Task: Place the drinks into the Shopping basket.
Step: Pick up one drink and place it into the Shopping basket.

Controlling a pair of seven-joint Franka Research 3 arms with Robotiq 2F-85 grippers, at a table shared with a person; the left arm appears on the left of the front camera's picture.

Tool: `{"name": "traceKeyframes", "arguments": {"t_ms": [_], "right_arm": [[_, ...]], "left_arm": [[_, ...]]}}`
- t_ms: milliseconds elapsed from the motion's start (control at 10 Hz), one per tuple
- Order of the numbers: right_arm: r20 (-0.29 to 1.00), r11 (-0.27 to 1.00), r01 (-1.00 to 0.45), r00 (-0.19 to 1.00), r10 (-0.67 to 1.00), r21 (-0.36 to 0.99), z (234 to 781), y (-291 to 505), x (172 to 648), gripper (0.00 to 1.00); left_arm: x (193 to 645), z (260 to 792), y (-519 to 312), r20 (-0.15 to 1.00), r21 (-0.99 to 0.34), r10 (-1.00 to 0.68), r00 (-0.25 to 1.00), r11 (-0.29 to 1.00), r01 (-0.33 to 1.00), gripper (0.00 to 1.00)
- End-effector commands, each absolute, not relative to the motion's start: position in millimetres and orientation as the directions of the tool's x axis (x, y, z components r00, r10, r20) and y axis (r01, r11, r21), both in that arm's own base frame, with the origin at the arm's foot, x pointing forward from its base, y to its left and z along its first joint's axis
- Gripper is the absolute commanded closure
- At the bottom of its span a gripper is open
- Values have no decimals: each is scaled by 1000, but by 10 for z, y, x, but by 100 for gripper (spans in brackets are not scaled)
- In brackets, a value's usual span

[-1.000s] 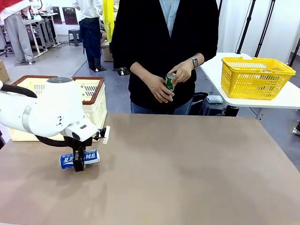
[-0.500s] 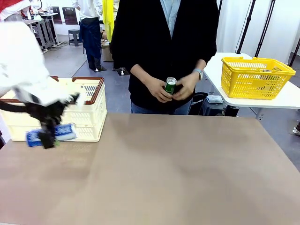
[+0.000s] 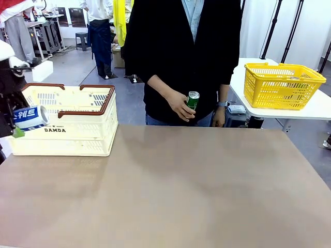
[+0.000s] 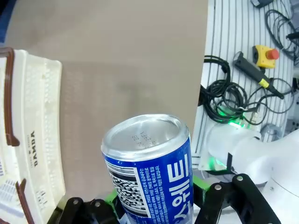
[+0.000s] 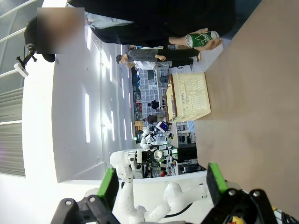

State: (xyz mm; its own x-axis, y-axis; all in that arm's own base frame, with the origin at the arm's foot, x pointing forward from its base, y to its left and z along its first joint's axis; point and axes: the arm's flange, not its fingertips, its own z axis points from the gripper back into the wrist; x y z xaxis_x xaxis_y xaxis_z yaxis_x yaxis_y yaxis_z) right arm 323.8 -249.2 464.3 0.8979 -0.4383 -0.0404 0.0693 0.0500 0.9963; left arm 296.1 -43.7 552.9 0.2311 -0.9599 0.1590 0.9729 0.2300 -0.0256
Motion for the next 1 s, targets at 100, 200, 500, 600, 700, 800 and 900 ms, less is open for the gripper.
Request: {"name": "traceKeyframes", "arguments": {"t_ms": [100,200,500,600,700,800,900], "right_arm": [[-33,54,62,902,-430,997,4667,-2483,3200,0],[-33,54,62,902,-430,997,4667,-2483,3200,0],[-33,54,62,902,-430,997,4667,-2483,3200,0],[-33,54,62,902,-430,997,4667,-2483,3200,0],[-33,54,62,902,-430,997,4667,-2483,3200,0],[-33,54,62,902,-430,997,4667,-2483,3200,0],[-33,54,62,902,-430,997,4667,-2483,3200,0]], "left_arm": [[2961,5529,-437,159,-26,-960,231,230,973,100],[3109,5614,-527,277,-302,-821,500,419,856,100],[4103,6449,-610,408,-635,-332,851,567,525,100],[4309,6573,-579,437,-646,-206,876,606,465,100],[4550,6676,-546,427,-665,-106,898,636,392,100],[4845,6730,-471,440,-678,51,896,674,295,100],[5160,6709,-368,434,-689,191,880,700,188,100]]}}
